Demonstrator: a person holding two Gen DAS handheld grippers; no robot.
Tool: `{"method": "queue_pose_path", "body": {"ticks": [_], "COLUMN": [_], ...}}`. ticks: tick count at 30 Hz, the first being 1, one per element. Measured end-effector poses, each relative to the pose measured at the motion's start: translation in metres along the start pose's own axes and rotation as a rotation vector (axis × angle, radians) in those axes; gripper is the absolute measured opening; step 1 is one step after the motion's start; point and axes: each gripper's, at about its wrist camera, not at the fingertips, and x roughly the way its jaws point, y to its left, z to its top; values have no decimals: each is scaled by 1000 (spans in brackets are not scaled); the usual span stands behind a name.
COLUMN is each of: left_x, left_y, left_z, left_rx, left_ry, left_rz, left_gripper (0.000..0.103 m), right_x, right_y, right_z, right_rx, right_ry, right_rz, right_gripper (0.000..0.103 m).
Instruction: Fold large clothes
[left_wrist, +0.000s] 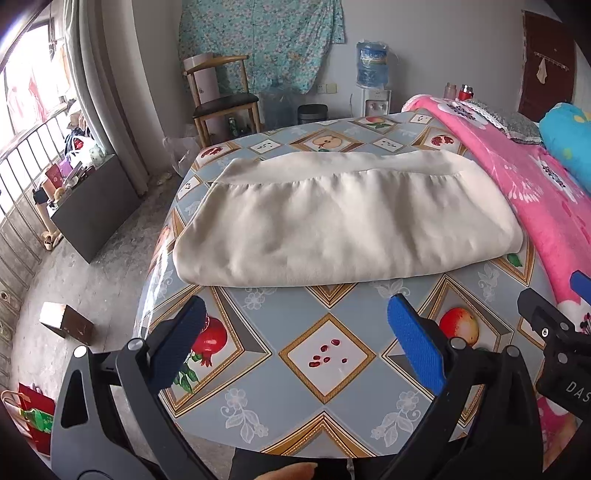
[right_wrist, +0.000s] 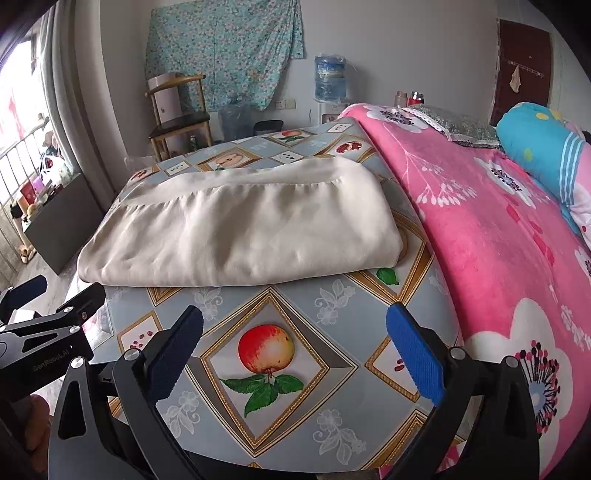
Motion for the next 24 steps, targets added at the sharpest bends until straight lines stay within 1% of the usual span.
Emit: {"method": "queue_pose_path", "body": {"ticks": [8, 15, 24], "left_x": [-1, -1, 3], "left_y": [-2, -2, 0], "left_z": [2, 2, -2], "left_rx": [4, 1, -13], "left_ry": [-7, -12, 3], "left_rz": [1, 4, -9], "left_gripper": [95, 95, 95], "right_x": [-3, -5, -7], "right_y": [6, 6, 9], "right_z": [4, 4, 3], "right_rx": [-27, -24, -33], "right_ry": [-8, -11, -8], "right_rz": [-22, -42, -52], "right_gripper": [97, 97, 97]}}
